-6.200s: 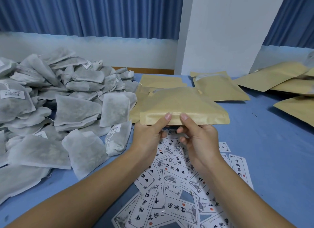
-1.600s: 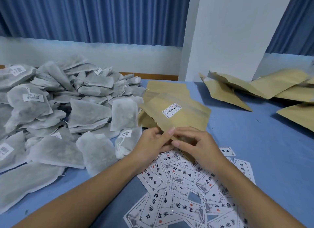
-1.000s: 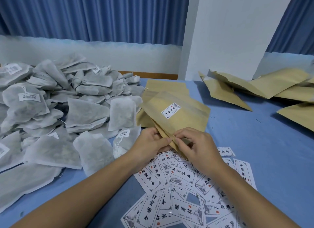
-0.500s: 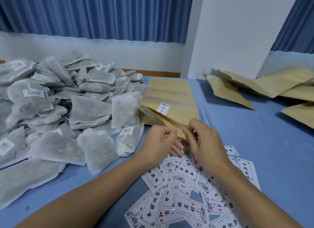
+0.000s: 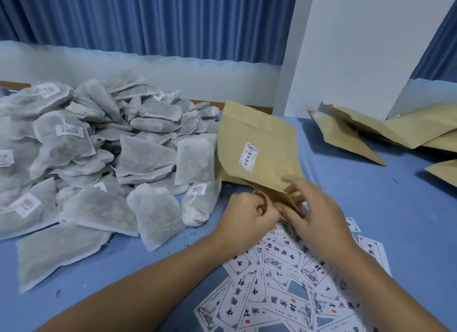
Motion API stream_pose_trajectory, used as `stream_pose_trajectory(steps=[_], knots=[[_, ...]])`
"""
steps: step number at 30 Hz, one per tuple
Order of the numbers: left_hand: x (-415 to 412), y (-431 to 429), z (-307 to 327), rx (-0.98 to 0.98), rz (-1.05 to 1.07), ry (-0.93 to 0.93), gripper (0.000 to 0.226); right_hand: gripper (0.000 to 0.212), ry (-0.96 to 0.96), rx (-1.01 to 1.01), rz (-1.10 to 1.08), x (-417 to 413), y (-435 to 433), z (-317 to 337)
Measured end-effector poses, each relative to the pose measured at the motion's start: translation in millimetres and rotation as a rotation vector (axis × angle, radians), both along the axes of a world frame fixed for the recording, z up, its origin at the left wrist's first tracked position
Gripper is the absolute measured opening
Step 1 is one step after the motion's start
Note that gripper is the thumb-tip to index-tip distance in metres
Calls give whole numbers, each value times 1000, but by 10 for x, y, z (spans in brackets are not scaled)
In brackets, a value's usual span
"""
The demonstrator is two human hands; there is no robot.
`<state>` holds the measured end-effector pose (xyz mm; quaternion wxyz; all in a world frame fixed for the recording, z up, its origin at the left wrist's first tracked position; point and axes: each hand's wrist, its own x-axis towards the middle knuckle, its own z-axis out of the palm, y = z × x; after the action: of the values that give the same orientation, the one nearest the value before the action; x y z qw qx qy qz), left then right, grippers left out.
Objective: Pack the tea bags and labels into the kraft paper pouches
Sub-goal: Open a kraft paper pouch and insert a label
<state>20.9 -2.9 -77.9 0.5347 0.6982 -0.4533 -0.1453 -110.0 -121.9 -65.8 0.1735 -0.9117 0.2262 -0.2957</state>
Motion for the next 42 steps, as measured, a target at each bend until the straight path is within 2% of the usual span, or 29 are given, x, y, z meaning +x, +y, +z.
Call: stream_pose_trajectory(steps=[2, 6, 8, 12, 14, 17, 18, 20, 23, 24, 26, 28, 30, 34, 36, 39, 42], knots=[[32, -16, 26, 2, 96, 92, 43, 16, 56, -155, 6, 71, 76, 17], [183, -36, 98, -84, 290, 307, 36, 15, 18, -239, -9, 158, 195, 84], [215, -28, 117, -79, 289, 279, 36, 14, 81, -231, -37, 239, 285, 109], [216, -9, 109, 74, 236, 98, 32, 35, 322, -311, -167, 504, 143, 345], [262, -15, 119, 196, 184, 85, 30, 44, 280, -250, -322, 541, -142, 617], [295, -18, 132, 164, 184, 167, 21, 49, 160, -157, -431, 526, -342, 799], [292, -12, 132, 120, 220, 127, 21, 45, 153, -178, -431, 551, -303, 774], [284, 24, 153, 18, 336, -85, 18, 38, 211, -242, -420, 600, -177, 708], [329, 104, 246, -252, 454, -527, 62, 32, 277, -300, -380, 654, -119, 660], [341, 115, 294, -368, 428, -701, 63, 30, 277, -313, -376, 659, -108, 657], [281, 122, 353, -491, 286, -990, 41, 26, 268, -326, -362, 669, -74, 641], [190, 112, 363, -392, 122, -1149, 18, 28, 256, -341, -335, 688, -44, 632], [112, 91, 373, -151, 71, -1189, 18, 33, 246, -375, -306, 691, -38, 628], [15, -1, 535, 301, 227, -1051, 26, 27, 173, -415, -216, 632, -56, 681], [18, -99, 605, 389, 259, -1038, 23, 27, 82, -434, -147, 602, -62, 714], [96, -340, 794, 530, 206, -918, 14, 36, -2, -479, -107, 585, -46, 783], [319, -653, 884, 646, 137, -886, 39, 41, -8, -536, -108, 562, -34, 850]])
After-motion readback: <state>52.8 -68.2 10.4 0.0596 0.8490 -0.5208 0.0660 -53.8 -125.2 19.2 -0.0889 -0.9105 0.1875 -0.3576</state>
